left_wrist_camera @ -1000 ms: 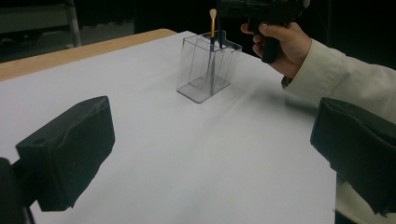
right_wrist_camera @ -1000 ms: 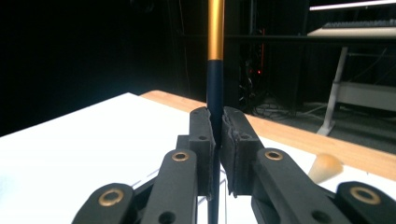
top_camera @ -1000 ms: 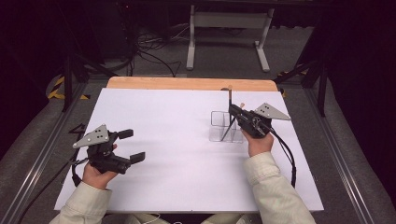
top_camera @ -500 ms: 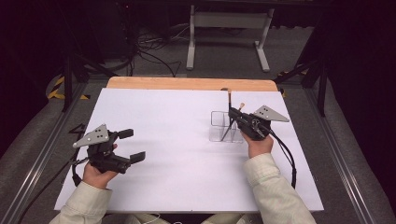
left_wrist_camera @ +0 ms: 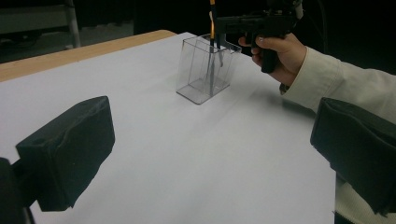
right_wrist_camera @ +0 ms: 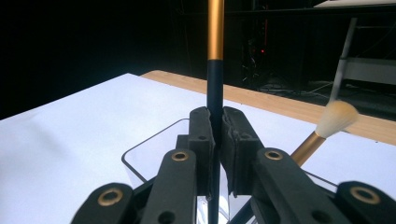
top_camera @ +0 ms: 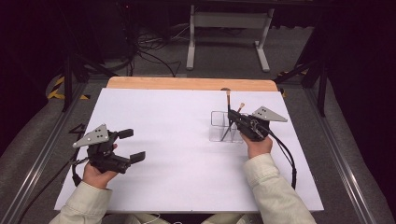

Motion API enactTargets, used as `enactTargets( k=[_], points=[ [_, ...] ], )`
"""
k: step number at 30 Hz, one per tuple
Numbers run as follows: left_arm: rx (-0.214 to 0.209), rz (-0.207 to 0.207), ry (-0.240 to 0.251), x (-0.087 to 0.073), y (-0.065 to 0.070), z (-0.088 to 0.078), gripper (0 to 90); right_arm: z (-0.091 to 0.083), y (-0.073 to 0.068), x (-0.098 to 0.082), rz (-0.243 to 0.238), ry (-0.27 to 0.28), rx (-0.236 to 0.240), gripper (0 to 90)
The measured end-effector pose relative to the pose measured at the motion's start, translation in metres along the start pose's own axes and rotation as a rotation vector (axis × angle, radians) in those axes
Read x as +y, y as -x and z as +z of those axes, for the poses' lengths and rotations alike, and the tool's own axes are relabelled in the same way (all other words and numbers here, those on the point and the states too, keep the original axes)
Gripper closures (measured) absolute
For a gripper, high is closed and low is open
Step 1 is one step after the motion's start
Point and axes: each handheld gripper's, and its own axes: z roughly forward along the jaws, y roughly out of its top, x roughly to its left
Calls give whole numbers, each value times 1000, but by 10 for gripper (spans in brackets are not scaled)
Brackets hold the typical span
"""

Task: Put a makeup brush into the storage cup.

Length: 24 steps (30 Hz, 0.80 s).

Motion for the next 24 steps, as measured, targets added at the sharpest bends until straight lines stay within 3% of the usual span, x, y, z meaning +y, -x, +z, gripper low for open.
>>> enactTargets(
  k=[6, 10, 11, 19, 24],
  points=[
    [0, 3, -2, 0, -1, 0, 6, 0, 1, -1, 1, -7, 11, 818],
    [-3, 0, -4, 0, 0, 1, 6, -1, 2, 2, 32, 1, 54, 425],
    [-4, -4, -3, 0, 0, 1, 6, -2, 3, 3, 42, 10, 56, 377],
    [-5, 1, 0, 0, 0, 1, 6, -25, -2, 20, -10, 84, 79, 104],
    [-2, -2, 8, -2, 1, -2, 5, -40, -8, 29, -56, 101, 108, 30]
  ],
)
